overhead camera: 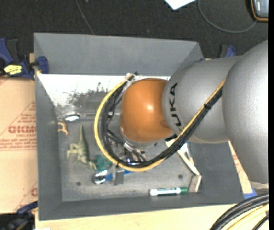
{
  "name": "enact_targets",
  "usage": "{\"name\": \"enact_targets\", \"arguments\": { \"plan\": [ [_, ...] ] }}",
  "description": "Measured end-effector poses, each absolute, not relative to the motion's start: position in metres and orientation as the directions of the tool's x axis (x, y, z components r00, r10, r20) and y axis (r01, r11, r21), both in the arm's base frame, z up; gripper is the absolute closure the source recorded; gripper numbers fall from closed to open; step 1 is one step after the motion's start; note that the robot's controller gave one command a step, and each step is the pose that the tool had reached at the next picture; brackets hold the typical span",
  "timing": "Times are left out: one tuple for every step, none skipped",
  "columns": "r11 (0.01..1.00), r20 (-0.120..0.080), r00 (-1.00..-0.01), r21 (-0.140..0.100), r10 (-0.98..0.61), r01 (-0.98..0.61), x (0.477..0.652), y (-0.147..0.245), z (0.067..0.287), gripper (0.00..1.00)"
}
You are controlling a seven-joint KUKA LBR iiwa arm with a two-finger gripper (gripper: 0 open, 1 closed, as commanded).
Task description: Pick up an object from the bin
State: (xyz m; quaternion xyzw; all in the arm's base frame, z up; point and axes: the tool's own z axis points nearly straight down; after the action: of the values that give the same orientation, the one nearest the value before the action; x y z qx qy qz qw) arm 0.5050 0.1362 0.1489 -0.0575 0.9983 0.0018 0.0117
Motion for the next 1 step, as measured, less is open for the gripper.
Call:
{"name": "enact_targets", "arguments": {
  "plan": [
    [0.930, -0.022, -0.929, -0.003, -0.369, -0.369, 0.4832, 0.1249, 0.1218, 0.00]
  ]
}}
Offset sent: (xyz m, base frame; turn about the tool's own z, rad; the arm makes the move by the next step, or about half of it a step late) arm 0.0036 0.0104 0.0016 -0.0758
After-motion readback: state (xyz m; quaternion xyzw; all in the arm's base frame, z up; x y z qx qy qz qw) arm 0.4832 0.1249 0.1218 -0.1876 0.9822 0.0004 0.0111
